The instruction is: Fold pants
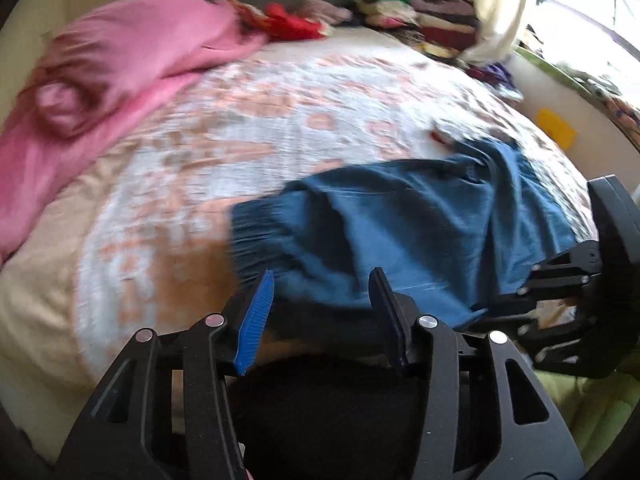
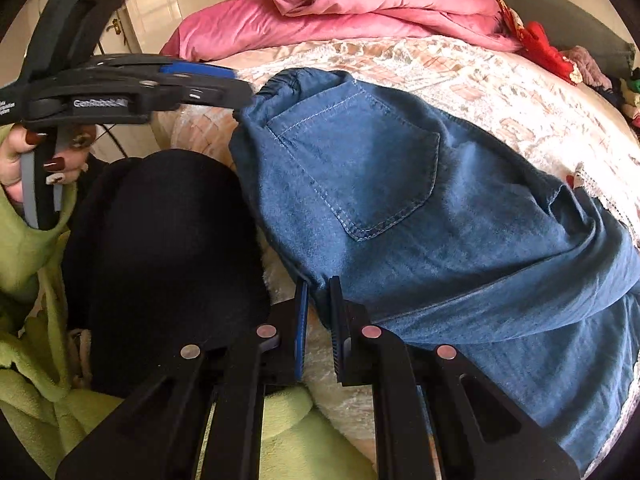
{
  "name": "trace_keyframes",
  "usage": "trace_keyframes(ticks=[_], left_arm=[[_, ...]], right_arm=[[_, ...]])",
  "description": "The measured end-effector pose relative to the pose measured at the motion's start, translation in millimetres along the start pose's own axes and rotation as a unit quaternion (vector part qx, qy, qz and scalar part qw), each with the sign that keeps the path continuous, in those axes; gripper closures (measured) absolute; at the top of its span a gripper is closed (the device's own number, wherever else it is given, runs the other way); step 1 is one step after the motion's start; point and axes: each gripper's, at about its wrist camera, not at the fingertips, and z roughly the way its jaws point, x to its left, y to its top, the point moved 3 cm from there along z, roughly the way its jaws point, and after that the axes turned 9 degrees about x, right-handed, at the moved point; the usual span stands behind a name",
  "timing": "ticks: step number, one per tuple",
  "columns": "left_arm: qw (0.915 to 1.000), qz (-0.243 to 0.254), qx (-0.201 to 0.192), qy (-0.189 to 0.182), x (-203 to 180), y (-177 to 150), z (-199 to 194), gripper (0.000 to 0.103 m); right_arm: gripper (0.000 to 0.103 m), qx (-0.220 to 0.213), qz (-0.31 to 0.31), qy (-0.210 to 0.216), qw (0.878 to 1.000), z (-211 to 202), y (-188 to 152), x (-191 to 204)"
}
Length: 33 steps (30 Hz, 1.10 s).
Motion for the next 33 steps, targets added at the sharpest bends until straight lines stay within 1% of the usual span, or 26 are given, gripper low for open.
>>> trace_keyframes(ticks=[2, 3, 5, 6, 8, 9, 10, 12, 13, 15, 17, 18, 19, 20, 22, 24, 27, 29, 31, 33], left_arm=[[0.9996, 0.006, 0.029, 0.001, -7.1, 2.3, 21.1, 0.062], [0.9992, 0.009, 0.038, 0.007, -8.8, 0.8, 28.7, 0.062], [0.9983, 0.005, 0.058, 0.010, -7.5, -6.5, 42.4, 0.062], [0.9981, 0.004, 0.060, 0.011, -6.6, -9.6, 44.8, 0.062], [0.9983, 0.010, 0.055, 0.016, -8.0, -13.5, 42.9, 0.062], [0.9984, 0.010, 0.054, 0.015, -7.2, -14.6, 42.0, 0.062], [0.9984, 0.009, 0.054, 0.015, -7.5, -15.1, 42.4, 0.062], [0.9985, 0.009, 0.053, 0.015, -7.3, -15.5, 42.5, 0.062], [0.9985, 0.010, 0.052, 0.016, -7.3, -16.1, 42.5, 0.062], [0.9985, 0.010, 0.051, 0.016, -7.3, -15.5, 43.1, 0.062], [0.9986, 0.008, 0.050, 0.015, -7.0, -15.5, 43.6, 0.062], [0.9986, 0.007, 0.049, 0.016, -7.1, -14.8, 43.0, 0.062], [0.9986, 0.007, 0.049, 0.015, -7.9, -14.4, 43.2, 0.062], [0.9986, 0.008, 0.049, 0.017, -9.0, -15.0, 42.9, 0.062], [0.9987, 0.008, 0.048, 0.019, -10.1, -15.8, 42.3, 0.062], [0.9987, 0.005, 0.047, 0.016, -9.9, -15.6, 41.4, 0.062], [0.9992, -0.004, 0.038, 0.011, -9.1, -14.7, 34.2, 0.061], [0.9996, -0.008, 0.027, 0.010, -9.7, -13.4, 26.1, 0.059], [0.9997, -0.010, 0.019, 0.010, -10.4, -12.5, 19.9, 0.055], [0.9998, -0.011, 0.010, 0.012, -11.3, -10.6, 12.5, 0.052]], right_arm=[[0.089, 0.004, 0.000, 0.006, 1.000, -0.2, -0.7, 0.4], [0.086, 0.010, -0.001, 0.010, 1.000, 0.2, -1.8, 0.5], [0.086, 0.015, -0.004, 0.013, 1.000, -3.3, -5.0, 0.4], [0.086, 0.014, -0.004, 0.018, 1.000, -6.9, -5.2, -0.1], [0.083, -0.005, 0.002, 0.018, 1.000, -18.4, -3.4, -2.9], [0.078, -0.015, 0.006, 0.015, 1.000, -23.4, -1.1, -5.0], [0.069, -0.029, 0.015, 0.009, 0.999, -28.2, 2.5, -8.5], [0.061, -0.046, 0.038, 0.001, 0.998, -30.1, 9.7, -17.2], [0.061, -0.044, 0.045, -0.001, 0.998, -27.2, 12.3, -19.2], [0.058, -0.029, 0.056, 0.000, 0.998, -15.3, 13.6, -22.9], [0.056, 0.009, 0.062, -0.002, 0.998, 5.2, 9.8, -24.3], [0.056, 0.038, 0.066, -0.005, 0.997, 19.3, 7.2, -25.8], [0.055, 0.042, 0.067, -0.007, 0.997, 22.7, 9.3, -29.1], [0.054, 0.039, 0.065, -0.009, 0.997, 23.7, 9.7, -28.2], [0.047, 0.036, 0.061, -0.002, 0.997, 20.5, 10.8, -24.8], [0.047, 0.029, 0.065, 0.000, 0.997, 15.8, 10.8, -23.6], [0.042, 0.006, 0.072, -0.010, 0.997, 2.8, 10.7, -25.5], [0.041, -0.012, 0.082, -0.011, 0.996, -8.9, 10.2, -31.7], [0.033, -0.031, 0.094, -0.019, 0.995, -21.6, 7.0, -37.8], [0.032, -0.042, 0.104, -0.027, 0.993, -30.6, 4.4, -43.1]])
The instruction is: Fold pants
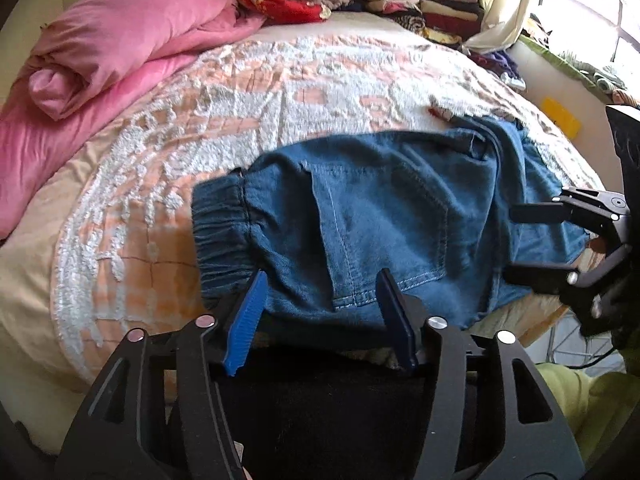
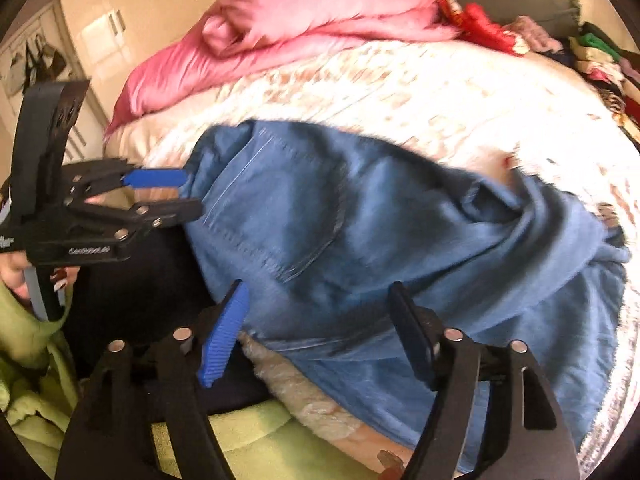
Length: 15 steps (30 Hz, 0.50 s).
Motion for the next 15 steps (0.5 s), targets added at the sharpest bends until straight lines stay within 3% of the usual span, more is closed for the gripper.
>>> trace_keyframes(ticks=[7, 15], left_arm=[[0.9998, -0.001, -0.017, -0.012, -9.1, 9.4, -14.2, 0.042], [0.9985, 0.024, -0.018, -0.046, -39.3, 23.6, -16.5, 0.038]], right_arm=[[0.032, -0.041, 0.045, -0.037, 0.997, -37.7, -10.2, -34.4], [0.032, -0.064, 0.081, -0.084, 0.991, -55.9, 5.5, -82.5]])
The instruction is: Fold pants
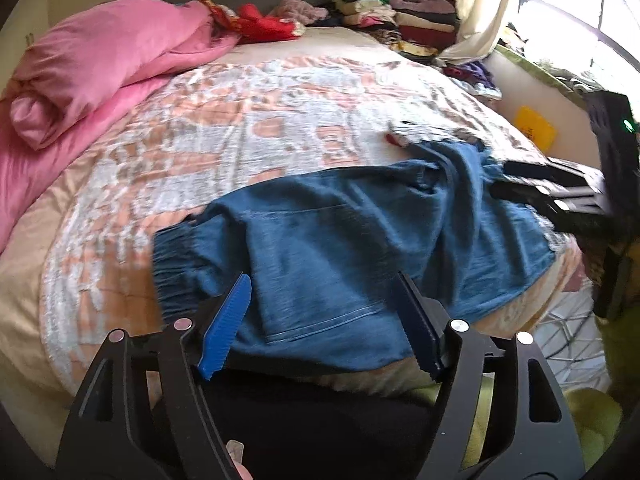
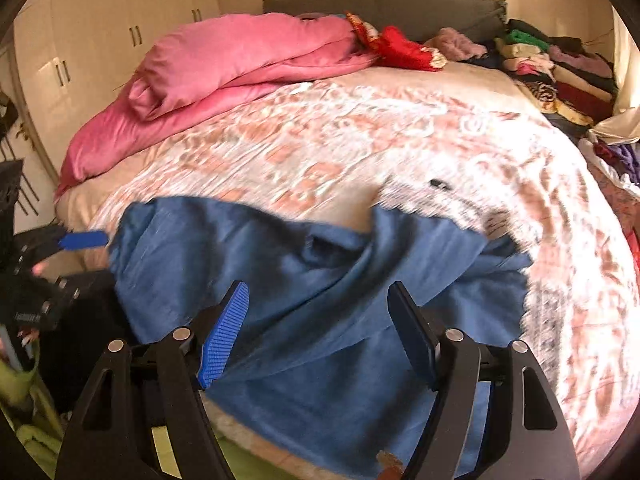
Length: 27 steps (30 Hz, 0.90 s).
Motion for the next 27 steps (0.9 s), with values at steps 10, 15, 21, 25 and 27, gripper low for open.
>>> trace_keyframes(ticks=[10, 15, 21, 25, 27], left_arm=[[0.9941, 0.030, 0.049, -0.092, -52.3, 17.6, 35.4, 0.038], [0.9882, 0.044, 0.078, -0.124, -78.3, 24.8, 61.6, 0.038], [0.9845, 0.021, 0.102, -0.141, -86.6, 33.7, 92.9, 0.038], [0.9848, 0.021, 0.107, -0.135, -89.1, 31.3, 107.7, 0.038], [0.9855, 0.028, 0.107, -0.128, -90.8, 28.7, 110.0, 0.038]], right_arm=[[0.032, 0.010, -0.013, -0.033, 0.999, 32.7, 59.9, -26.1], [0.032, 0.048, -0.023, -0.056, 0.997, 74.8, 89.5, -36.4], [0.032, 0.096, -0.018, -0.081, 0.992, 123.4, 108.2, -50.7], [0.032, 0.121, -0.007, -0.103, 0.987, 151.7, 111.4, -63.0], [0.032, 0.127, 0.000, -0.103, 0.987, 160.8, 110.2, -69.0]])
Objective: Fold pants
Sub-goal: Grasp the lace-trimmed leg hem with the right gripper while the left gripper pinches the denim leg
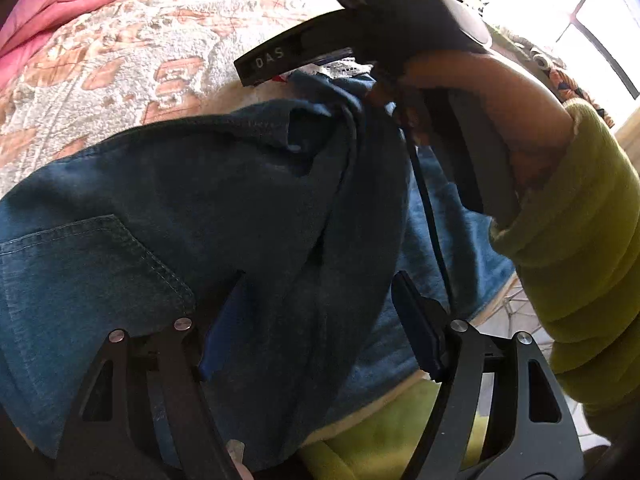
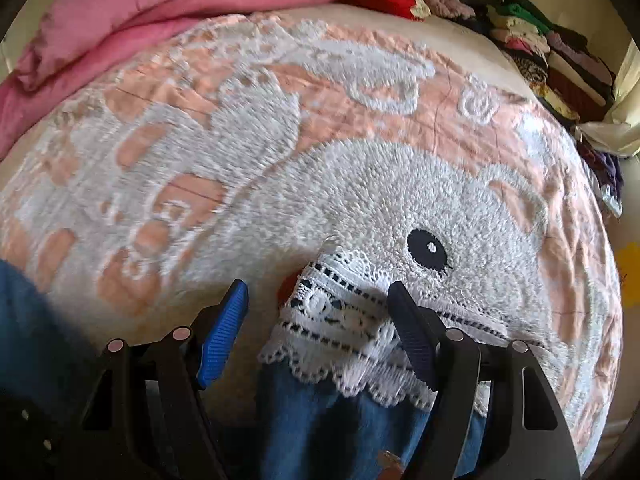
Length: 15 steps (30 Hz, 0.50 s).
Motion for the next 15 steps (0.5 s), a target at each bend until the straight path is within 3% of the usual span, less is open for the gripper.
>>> trace_keyframes(ticks=[2, 4, 5, 6, 7, 15], left_arm=[[0.9999, 0.009, -0.003, 0.008, -2.9, -1.8, 0.5, 0.038], [0.9998, 0.013, -0.005, 0.011, -4.7, -3.1, 0.2, 0.038], [0.9998, 0.014, -0.006, 0.011, -5.5, -4.3, -0.5, 0.038], [0.9998, 0.015, -0.007, 0.012, -4.9, -3.4, -0.2, 0.038], [0.9998, 0.016, -0.008, 0.013, -7.8, -5.8, -1.2, 0.038], [0.9993, 0.024, -0.015, 0.024, -12.3, -9.0, -1.8, 0.038]], right_arm=[[0.035, -0.010, 0.001, 0.008, 1.000, 3.2, 0.4, -3.1], [0.064, -0.019, -0.002, 0.011, 1.000, 1.7, 0.9, -6.7], [0.071, -0.023, 0.001, 0.012, 1.000, 0.0, 0.7, -10.2], [0.086, -0.025, 0.004, 0.014, 1.000, -2.4, 0.5, -13.4], [0.092, -0.032, 0.013, 0.026, 0.999, -6.3, -1.3, -19.7], [0.094, -0.109, 0.096, 0.076, 0.987, -74.4, -42.6, -69.2]])
